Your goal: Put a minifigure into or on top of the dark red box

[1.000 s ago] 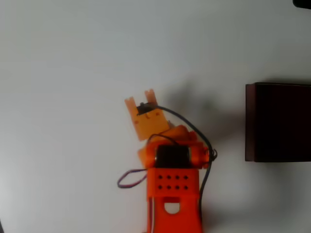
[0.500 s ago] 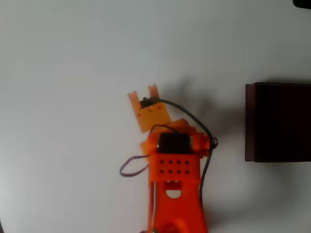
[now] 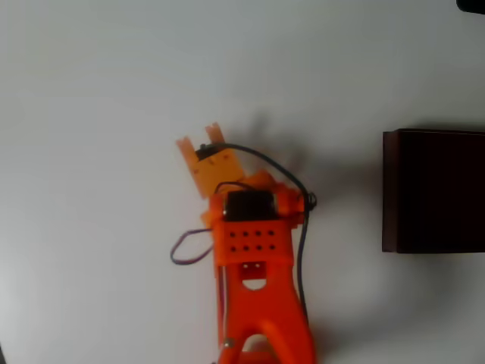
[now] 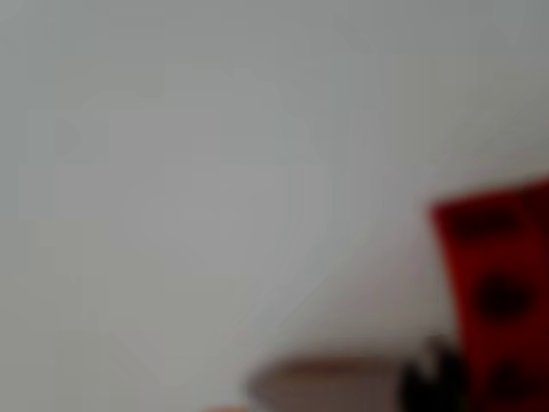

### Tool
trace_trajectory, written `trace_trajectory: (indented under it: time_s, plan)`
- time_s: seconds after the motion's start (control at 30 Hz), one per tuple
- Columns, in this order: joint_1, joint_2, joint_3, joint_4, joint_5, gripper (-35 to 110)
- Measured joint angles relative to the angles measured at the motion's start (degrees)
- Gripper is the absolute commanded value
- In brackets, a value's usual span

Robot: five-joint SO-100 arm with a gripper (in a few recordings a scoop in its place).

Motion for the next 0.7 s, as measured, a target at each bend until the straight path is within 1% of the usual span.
trace_trajectory:
  time_s: [0.23,0.7]
  plan:
    - [-0.1,-1.1,-1.6,0.4,-2.9,32]
    - [1.0,-2.1,-2.8,0.6,-3.8,31]
